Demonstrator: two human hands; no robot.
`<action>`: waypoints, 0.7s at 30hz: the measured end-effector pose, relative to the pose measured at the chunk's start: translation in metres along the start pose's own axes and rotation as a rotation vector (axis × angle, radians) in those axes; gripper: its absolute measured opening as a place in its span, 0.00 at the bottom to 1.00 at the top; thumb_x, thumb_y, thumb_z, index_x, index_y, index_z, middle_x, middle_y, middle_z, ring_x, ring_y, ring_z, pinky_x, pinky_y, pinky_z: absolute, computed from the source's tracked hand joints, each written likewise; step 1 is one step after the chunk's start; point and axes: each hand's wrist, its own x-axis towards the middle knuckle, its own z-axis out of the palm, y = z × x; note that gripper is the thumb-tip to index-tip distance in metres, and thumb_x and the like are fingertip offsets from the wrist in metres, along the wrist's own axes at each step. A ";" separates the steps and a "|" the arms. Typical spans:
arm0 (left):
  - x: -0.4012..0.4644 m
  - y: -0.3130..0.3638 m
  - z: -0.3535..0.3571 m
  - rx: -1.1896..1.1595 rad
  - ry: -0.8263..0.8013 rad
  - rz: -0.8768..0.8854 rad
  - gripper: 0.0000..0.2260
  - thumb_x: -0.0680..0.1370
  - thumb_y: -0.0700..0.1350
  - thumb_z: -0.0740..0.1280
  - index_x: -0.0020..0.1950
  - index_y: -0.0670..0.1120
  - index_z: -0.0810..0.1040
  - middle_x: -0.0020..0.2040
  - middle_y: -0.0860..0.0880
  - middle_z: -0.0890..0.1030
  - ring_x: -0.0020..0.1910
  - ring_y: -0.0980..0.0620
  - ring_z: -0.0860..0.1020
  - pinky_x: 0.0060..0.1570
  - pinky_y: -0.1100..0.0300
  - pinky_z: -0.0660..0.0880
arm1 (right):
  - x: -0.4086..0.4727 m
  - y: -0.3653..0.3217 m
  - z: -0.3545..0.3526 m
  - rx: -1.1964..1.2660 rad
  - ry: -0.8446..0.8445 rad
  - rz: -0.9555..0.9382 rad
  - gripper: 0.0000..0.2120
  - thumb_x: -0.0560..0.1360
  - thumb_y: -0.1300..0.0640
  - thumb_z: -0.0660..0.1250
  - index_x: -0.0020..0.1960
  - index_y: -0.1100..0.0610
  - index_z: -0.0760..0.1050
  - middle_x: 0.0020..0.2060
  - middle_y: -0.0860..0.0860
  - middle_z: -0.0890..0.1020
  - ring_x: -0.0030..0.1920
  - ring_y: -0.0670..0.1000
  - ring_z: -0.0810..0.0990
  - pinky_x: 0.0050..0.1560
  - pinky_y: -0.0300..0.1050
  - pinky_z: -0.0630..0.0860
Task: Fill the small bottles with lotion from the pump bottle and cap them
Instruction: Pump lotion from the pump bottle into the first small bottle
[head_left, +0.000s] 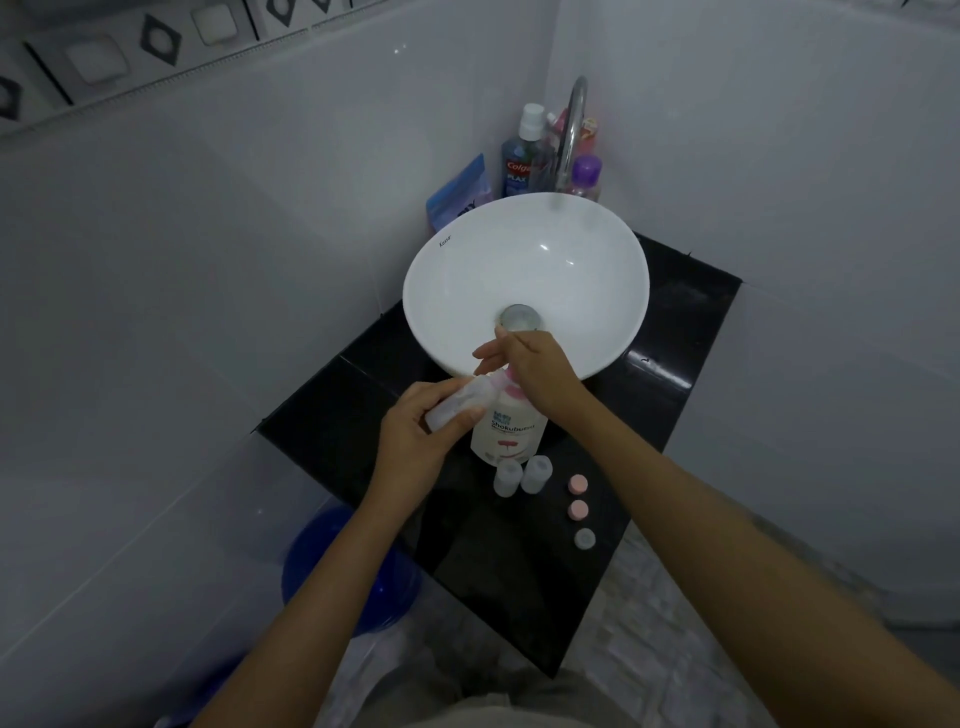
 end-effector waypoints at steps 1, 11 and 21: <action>0.000 0.000 0.000 -0.009 0.005 -0.005 0.15 0.73 0.43 0.71 0.59 0.46 0.79 0.55 0.45 0.79 0.53 0.55 0.78 0.47 0.72 0.74 | 0.001 -0.002 -0.001 -0.001 -0.007 0.003 0.21 0.81 0.54 0.53 0.49 0.65 0.80 0.37 0.54 0.82 0.38 0.47 0.78 0.33 0.27 0.72; 0.002 0.002 -0.001 -0.018 -0.002 -0.005 0.14 0.73 0.43 0.71 0.58 0.47 0.79 0.54 0.45 0.79 0.53 0.54 0.79 0.48 0.71 0.75 | 0.002 -0.003 -0.004 -0.038 0.009 -0.044 0.21 0.81 0.54 0.52 0.50 0.64 0.81 0.40 0.56 0.83 0.39 0.45 0.79 0.37 0.26 0.71; 0.004 0.015 -0.003 0.003 0.011 0.040 0.14 0.73 0.42 0.71 0.58 0.46 0.80 0.52 0.47 0.79 0.51 0.58 0.79 0.45 0.73 0.75 | 0.000 -0.013 -0.008 0.004 0.010 -0.066 0.21 0.81 0.51 0.54 0.50 0.63 0.81 0.39 0.55 0.84 0.42 0.48 0.81 0.48 0.36 0.75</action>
